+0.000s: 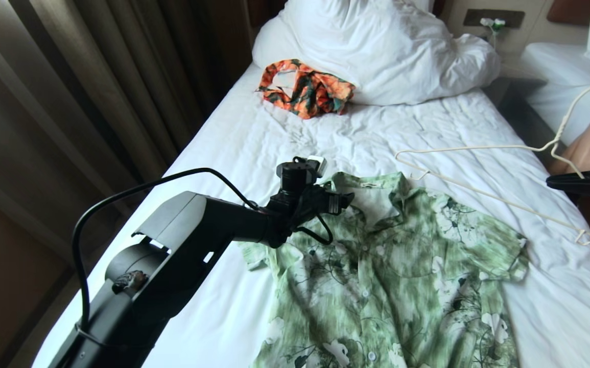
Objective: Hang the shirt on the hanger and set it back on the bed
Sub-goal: Lift the shirt and hanger
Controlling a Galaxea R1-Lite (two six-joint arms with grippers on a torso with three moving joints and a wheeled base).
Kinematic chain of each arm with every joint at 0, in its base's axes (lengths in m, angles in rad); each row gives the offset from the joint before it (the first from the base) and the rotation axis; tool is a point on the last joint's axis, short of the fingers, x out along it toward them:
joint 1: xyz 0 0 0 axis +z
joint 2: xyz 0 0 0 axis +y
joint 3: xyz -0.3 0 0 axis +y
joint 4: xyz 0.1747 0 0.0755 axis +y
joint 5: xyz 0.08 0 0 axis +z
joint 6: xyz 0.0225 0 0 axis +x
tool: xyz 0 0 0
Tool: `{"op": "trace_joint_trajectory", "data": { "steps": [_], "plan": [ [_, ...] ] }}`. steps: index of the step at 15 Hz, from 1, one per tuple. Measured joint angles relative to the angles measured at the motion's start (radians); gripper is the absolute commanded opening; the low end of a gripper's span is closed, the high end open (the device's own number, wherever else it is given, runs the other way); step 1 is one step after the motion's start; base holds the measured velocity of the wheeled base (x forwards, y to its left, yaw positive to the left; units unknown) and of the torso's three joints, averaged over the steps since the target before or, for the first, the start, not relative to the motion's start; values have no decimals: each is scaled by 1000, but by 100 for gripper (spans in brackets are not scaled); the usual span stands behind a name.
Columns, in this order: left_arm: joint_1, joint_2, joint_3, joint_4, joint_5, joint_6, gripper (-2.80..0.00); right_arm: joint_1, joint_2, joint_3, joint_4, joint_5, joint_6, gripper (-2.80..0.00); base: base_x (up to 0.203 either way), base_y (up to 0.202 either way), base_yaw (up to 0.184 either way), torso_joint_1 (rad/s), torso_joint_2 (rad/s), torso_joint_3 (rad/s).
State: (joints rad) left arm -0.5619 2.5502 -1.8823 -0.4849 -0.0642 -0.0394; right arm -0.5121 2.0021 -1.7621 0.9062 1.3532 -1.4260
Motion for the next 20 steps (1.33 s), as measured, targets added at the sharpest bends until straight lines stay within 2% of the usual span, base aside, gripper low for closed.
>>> {"op": "trace_joint_trajectory", "data": {
  "steps": [4, 5, 16, 20],
  "plan": [
    [17, 23, -26, -3, 7, 35, 0, 0, 0, 0, 0, 2, 0, -280, 0, 0, 0, 0, 0, 0],
    [22, 30, -40, -3, 19, 39, -280, -2, 0, 0, 0, 1, 0, -280, 0, 0, 0, 0, 0, 0],
    [23, 39, -53, -1, 41, 53, -280, 4, 11, 6, 0, 1, -3, -280, 0, 0, 0, 0, 0, 0],
    [12, -42, 44, -5, 79, 48, -280, 24, 4, 24, 1, 0, -4, -280, 0, 0, 0, 0, 0, 0]
  ]
}}
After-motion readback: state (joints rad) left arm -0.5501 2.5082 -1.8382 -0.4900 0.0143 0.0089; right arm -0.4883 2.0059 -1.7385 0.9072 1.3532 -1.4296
